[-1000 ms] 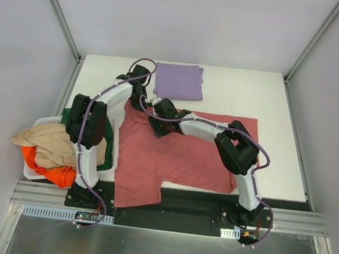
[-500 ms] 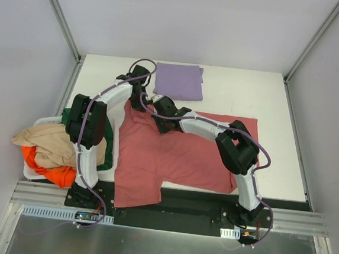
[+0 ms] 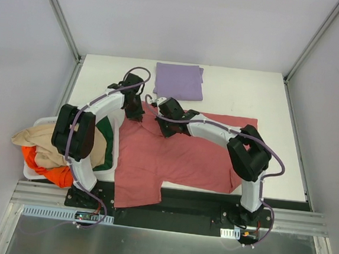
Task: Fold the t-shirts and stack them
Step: Fold the flattened tshirt in 1/3 of the way
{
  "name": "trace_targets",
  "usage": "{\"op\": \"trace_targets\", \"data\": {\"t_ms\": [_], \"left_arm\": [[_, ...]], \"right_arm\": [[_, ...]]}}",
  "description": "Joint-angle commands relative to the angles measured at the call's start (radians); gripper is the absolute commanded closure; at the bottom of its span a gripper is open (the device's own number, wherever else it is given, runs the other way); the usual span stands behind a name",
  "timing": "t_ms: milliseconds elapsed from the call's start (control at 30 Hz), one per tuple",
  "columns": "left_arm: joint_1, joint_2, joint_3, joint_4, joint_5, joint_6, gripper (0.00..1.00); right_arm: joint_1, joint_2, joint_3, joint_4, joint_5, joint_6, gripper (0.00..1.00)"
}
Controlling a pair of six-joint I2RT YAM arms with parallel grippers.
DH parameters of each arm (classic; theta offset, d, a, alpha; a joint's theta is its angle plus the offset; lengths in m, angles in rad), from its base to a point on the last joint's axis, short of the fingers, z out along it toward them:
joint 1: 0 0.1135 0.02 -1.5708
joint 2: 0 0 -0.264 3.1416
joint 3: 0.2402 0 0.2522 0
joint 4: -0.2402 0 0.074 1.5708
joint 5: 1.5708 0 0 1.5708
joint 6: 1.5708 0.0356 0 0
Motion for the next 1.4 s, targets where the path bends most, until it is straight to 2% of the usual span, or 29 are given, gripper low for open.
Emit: {"op": "trace_targets", "data": {"t_ms": [0, 133, 267, 533, 567, 633, 667, 733, 767, 800, 900, 967, 1033, 1167, 1367], "left_arm": [[0.007, -0.126, -0.105, 0.002, 0.06, -0.05, 1.0], [-0.018, -0.199, -0.197, 0.009, 0.103, -0.074, 1.0], [-0.047, -0.29, -0.297, 0.009, 0.065, -0.117, 1.0], [-0.065, -0.336, -0.366, -0.02, 0.029, -0.149, 1.0], [-0.065, -0.341, -0.362, -0.034, 0.008, -0.151, 1.0], [-0.067, -0.353, -0.35, -0.07, -0.043, -0.145, 0.99], [-0.067, -0.359, -0.342, -0.087, -0.072, -0.139, 0.91], [-0.07, -0.367, -0.32, -0.119, -0.078, -0.11, 0.66], [-0.07, -0.373, -0.313, -0.129, -0.066, -0.096, 0.54], [-0.074, -0.38, -0.31, -0.132, -0.057, -0.087, 0.46], [-0.109, -0.404, -0.267, -0.13, -0.051, -0.067, 0.2], [-0.14, -0.404, -0.198, -0.13, -0.051, -0.039, 0.01], [-0.16, -0.387, -0.132, -0.123, -0.051, -0.028, 0.01], [-0.154, -0.261, 0.006, -0.12, -0.067, -0.01, 0.01], [-0.119, 0.002, 0.202, -0.115, -0.051, 0.005, 0.01]], "right_arm": [[0.004, -0.112, -0.062, -0.005, -0.074, -0.006, 1.0], [0.004, -0.152, -0.102, -0.034, -0.108, -0.011, 1.0], [0.002, -0.177, -0.131, -0.039, -0.135, -0.006, 1.0], [0.004, -0.194, -0.156, -0.046, -0.172, 0.014, 1.0], [0.002, -0.2, -0.16, -0.049, -0.165, 0.017, 0.98], [0.001, -0.22, -0.162, -0.06, -0.128, 0.032, 0.86], [-0.001, -0.23, -0.162, -0.065, -0.117, 0.038, 0.75], [-0.013, -0.261, -0.164, -0.077, -0.094, 0.067, 0.61], [-0.028, -0.282, -0.17, -0.078, -0.097, 0.083, 0.45], [-0.047, -0.31, -0.18, -0.078, -0.097, 0.096, 0.3], [-0.108, -0.388, -0.22, -0.074, -0.067, 0.12, 0.02], [-0.168, -0.444, -0.257, -0.074, -0.034, 0.153, 0.04], [-0.243, -0.485, -0.298, -0.081, 0.006, 0.184, 0.04], [-0.457, -0.514, -0.349, -0.133, -0.066, 0.222, 0.04], [-0.723, -0.43, -0.348, -0.195, -0.117, 0.186, 0.04]]}}
